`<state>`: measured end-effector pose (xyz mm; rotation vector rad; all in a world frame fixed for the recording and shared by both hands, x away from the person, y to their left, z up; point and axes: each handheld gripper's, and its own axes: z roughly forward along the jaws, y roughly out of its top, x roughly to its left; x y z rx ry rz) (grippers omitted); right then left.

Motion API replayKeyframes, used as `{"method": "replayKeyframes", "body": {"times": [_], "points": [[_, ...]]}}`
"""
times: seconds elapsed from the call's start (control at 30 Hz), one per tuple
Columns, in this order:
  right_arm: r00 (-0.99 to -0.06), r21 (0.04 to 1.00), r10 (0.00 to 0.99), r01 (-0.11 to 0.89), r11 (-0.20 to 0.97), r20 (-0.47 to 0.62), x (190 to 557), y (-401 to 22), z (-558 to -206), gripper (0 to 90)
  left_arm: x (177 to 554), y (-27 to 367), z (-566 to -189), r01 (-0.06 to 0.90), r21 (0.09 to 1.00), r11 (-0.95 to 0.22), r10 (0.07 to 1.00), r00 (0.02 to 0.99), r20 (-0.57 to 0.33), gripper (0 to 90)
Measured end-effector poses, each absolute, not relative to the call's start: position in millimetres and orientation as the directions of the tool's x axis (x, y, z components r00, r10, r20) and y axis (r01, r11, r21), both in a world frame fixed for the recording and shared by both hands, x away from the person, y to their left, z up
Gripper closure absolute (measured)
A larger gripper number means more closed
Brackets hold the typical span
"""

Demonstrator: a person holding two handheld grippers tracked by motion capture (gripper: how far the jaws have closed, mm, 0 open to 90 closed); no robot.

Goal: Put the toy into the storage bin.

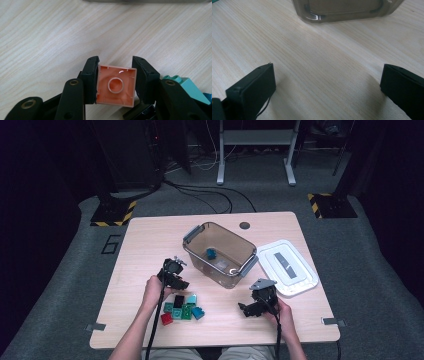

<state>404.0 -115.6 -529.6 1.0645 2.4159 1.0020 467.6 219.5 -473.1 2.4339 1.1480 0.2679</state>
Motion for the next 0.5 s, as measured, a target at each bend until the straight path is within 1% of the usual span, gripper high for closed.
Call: {"method": "replayKeyframes", "body": {"times": [0.13,0.5], "points": [[-0.673,0.71,0.74,0.518,0.477,-0.007,404,-116,-530,0.0,468,221,-472,0.692,0.464,-0.553,0.774,0.633,-0.02,57.9],[-0.673,0.71,0.739,0.518,0.478,-0.007,404,-116,-530,0.0,470,223,-457,0.682,0.474,-0.556,0.775,0.632,-0.001,57.9]]}}
